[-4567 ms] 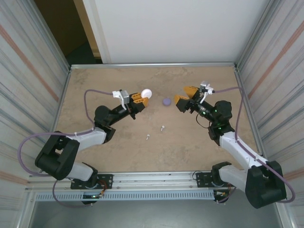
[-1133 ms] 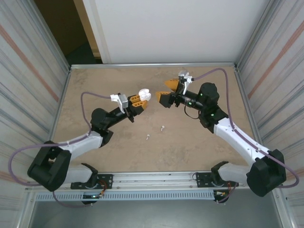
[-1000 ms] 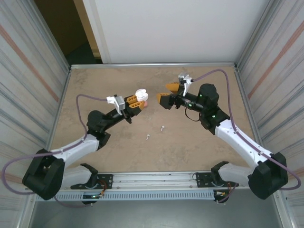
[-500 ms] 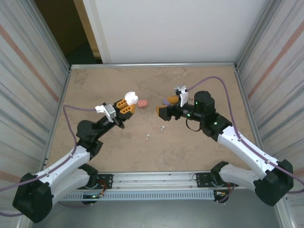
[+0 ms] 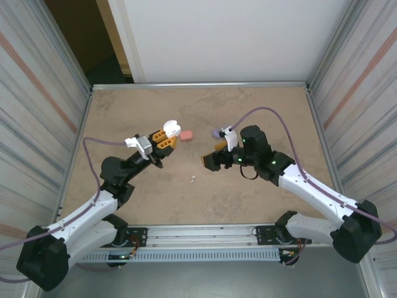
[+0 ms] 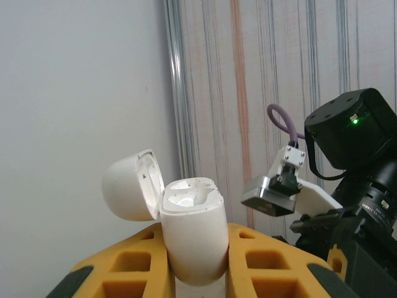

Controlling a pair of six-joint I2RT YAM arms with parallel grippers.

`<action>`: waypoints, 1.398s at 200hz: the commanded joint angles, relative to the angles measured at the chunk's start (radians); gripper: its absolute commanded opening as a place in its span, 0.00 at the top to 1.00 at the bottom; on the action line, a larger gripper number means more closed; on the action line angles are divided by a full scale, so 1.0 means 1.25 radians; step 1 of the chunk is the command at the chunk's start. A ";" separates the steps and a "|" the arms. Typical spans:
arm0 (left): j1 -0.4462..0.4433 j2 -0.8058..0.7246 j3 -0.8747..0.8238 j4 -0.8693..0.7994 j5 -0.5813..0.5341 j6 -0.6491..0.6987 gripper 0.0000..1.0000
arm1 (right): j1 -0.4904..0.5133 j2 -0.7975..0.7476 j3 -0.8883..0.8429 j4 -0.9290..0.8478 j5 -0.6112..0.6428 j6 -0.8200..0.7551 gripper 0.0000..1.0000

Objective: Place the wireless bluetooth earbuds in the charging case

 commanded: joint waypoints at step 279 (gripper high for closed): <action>0.003 -0.007 0.010 0.013 0.017 0.011 1.00 | 0.242 0.661 0.361 -0.323 0.377 0.080 0.38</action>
